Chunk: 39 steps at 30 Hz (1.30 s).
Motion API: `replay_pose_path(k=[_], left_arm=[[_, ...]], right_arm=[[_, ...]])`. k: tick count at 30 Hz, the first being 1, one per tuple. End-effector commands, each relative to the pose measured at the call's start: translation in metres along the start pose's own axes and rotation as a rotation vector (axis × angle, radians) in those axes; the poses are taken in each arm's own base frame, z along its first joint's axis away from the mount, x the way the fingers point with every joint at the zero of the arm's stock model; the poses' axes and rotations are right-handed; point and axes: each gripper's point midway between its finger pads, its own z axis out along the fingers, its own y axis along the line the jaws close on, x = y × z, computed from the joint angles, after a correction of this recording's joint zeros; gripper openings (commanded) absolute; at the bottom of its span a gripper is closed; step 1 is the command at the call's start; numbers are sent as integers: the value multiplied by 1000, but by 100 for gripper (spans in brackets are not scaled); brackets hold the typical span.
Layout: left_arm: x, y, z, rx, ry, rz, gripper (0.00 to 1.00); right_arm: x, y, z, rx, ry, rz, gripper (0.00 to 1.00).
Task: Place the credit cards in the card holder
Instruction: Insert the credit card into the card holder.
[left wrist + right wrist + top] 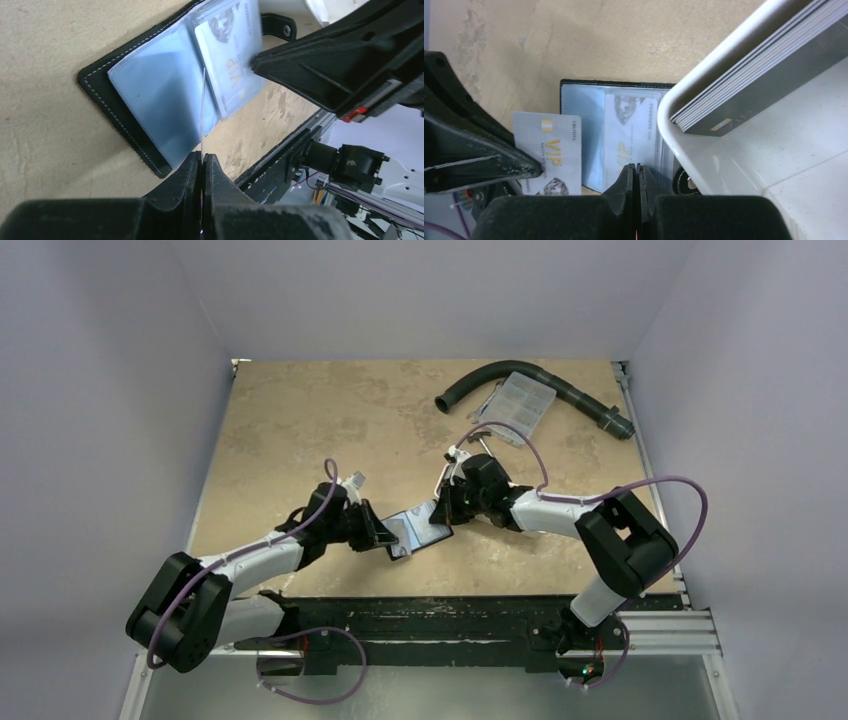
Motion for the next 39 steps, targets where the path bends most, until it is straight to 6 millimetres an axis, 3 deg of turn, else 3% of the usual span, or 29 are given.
replay_pose_path(k=[1,33,39], left_arm=[[-6,-23,-1,121,1,-1,0],[4,-6,19,181,83,-123,0],[-3,-7,12,147,44,-91,0]], right_arm=[[4,-20,3,85,-18,27,0],[16,-27,8,95,7,37,0],[17,-27,7,91,9,36,0]])
